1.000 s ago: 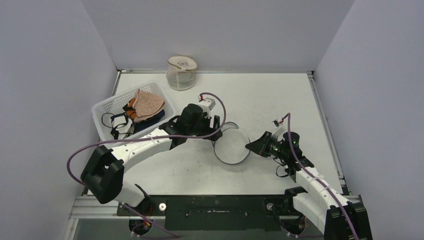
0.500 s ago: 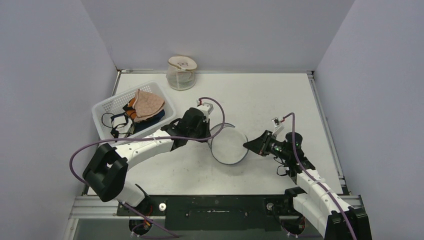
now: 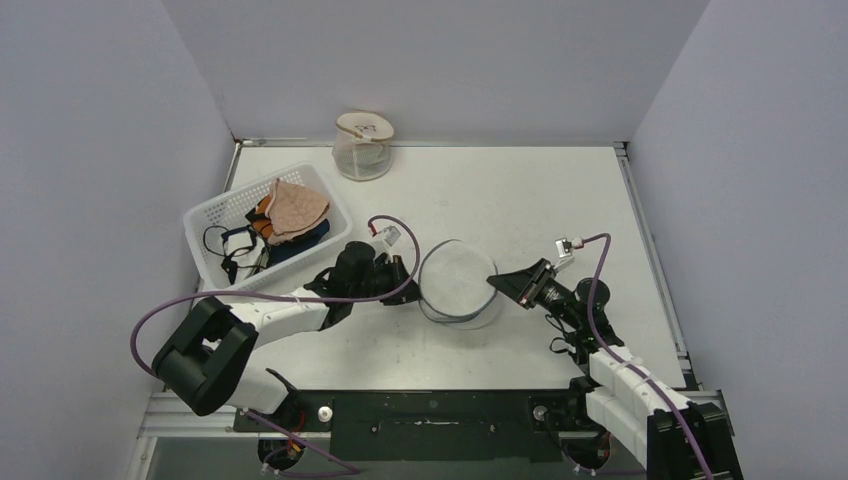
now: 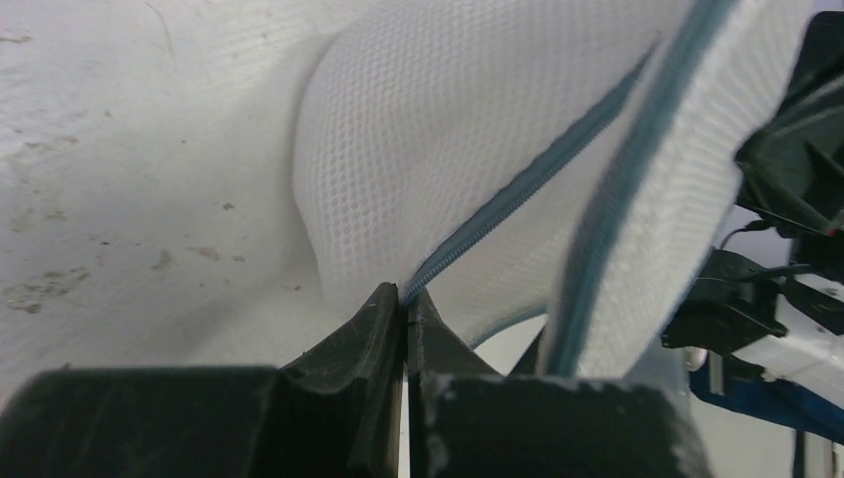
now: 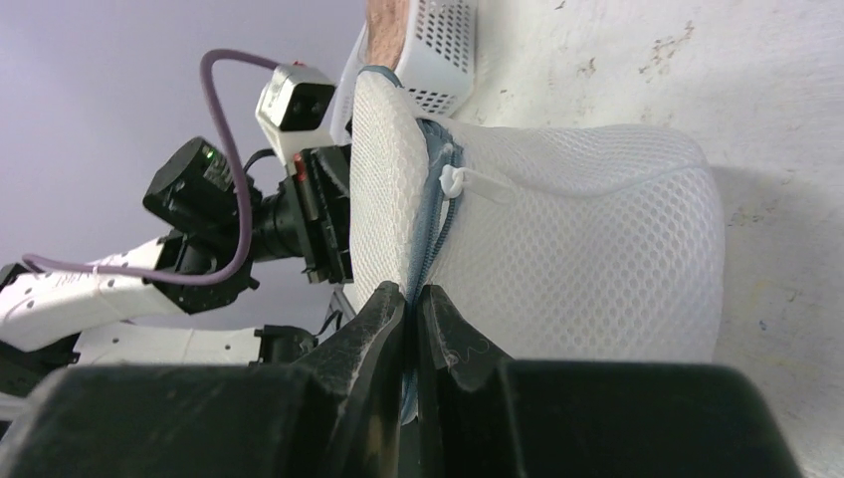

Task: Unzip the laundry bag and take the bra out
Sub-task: Close the laundry bag at the center of the board.

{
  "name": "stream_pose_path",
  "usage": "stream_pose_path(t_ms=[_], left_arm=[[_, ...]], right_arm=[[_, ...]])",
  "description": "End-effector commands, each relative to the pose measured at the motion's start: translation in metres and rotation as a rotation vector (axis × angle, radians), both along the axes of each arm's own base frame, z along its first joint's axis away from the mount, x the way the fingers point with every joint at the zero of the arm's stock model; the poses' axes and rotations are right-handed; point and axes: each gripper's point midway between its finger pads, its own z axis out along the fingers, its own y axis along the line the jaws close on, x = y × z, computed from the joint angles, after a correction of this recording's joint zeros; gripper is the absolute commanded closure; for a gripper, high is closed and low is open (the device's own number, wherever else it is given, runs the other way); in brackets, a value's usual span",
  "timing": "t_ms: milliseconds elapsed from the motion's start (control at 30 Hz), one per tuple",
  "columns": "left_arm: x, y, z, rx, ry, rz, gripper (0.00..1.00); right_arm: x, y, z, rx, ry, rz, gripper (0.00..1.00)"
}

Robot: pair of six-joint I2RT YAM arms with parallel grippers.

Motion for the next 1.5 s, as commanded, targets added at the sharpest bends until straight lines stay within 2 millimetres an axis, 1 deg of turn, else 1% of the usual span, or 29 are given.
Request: stream_pose_path(t_ms=[0, 100, 200, 233, 333, 467, 533, 600, 700, 800, 933, 1000, 1100, 1233, 1367, 1400, 1467], left_arm=[[-0.001, -0.024, 0.053, -0.269, -0.054, -0.026, 1.00], [-0.002, -0.021, 0.055, -0.291, -0.065, -0.005, 0.94], [-0.002, -0.016, 0.054, -0.292, -0.068, 0.021, 0.87], [-0.002, -0.015, 0.053, -0.291, -0.065, 0.026, 0.84], [-0.003, -0.009, 0.046, -0.273, -0.049, 0.049, 0.75], [-0.001, 0.005, 0.040, -0.225, -0.034, 0.101, 0.48], [0.002, 0.016, 0.041, -0.190, -0.046, 0.142, 0.35], [0.003, 0.027, 0.041, -0.159, -0.054, 0.182, 0.25], [0.001, 0.038, 0.043, -0.143, -0.062, 0.226, 0.17], [-0.002, 0.043, 0.043, -0.157, -0.054, 0.247, 0.13], [-0.003, 0.049, 0.037, -0.148, -0.025, 0.287, 0.09], [-0.003, 0.048, 0.040, -0.174, -0.032, 0.287, 0.05], [-0.004, 0.039, 0.048, -0.219, -0.045, 0.258, 0.04], [-0.005, 0.020, 0.052, -0.249, -0.045, 0.186, 0.04], [-0.005, -0.006, 0.049, -0.256, -0.020, 0.097, 0.10], [-0.006, -0.010, 0.043, -0.245, -0.007, 0.082, 0.11], [-0.005, -0.019, 0.038, -0.233, 0.005, 0.062, 0.15]], right_arm=[[0.020, -0.002, 0.008, -0.013, -0.062, -0.079, 0.95], [0.020, 0.001, -0.015, -0.081, -0.019, -0.070, 0.95], [0.016, 0.006, -0.032, -0.129, 0.008, -0.045, 0.95], [0.014, 0.007, -0.037, -0.136, 0.016, -0.040, 0.95], [0.011, 0.007, -0.042, -0.148, 0.017, -0.031, 0.95], [0.010, 0.005, -0.044, -0.170, 0.011, -0.030, 0.95], [0.009, 0.004, -0.044, -0.177, 0.008, -0.032, 0.95], [0.008, 0.003, -0.046, -0.182, 0.010, -0.033, 0.95], [0.008, 0.001, -0.050, -0.184, 0.016, -0.040, 0.95], [0.008, 0.001, -0.050, -0.170, 0.018, -0.047, 0.95], [0.009, 0.001, -0.052, -0.163, 0.025, -0.049, 0.95], [0.010, 0.001, -0.052, -0.162, 0.026, -0.050, 0.95], [0.011, 0.002, -0.049, -0.155, 0.021, -0.051, 0.95], [0.011, 0.002, -0.051, -0.156, 0.028, -0.052, 0.95], [0.010, 0.000, -0.060, -0.177, 0.052, -0.050, 0.95], [0.009, -0.001, -0.064, -0.185, 0.060, -0.050, 0.95], [0.008, -0.002, -0.069, -0.197, 0.068, -0.052, 0.95]])
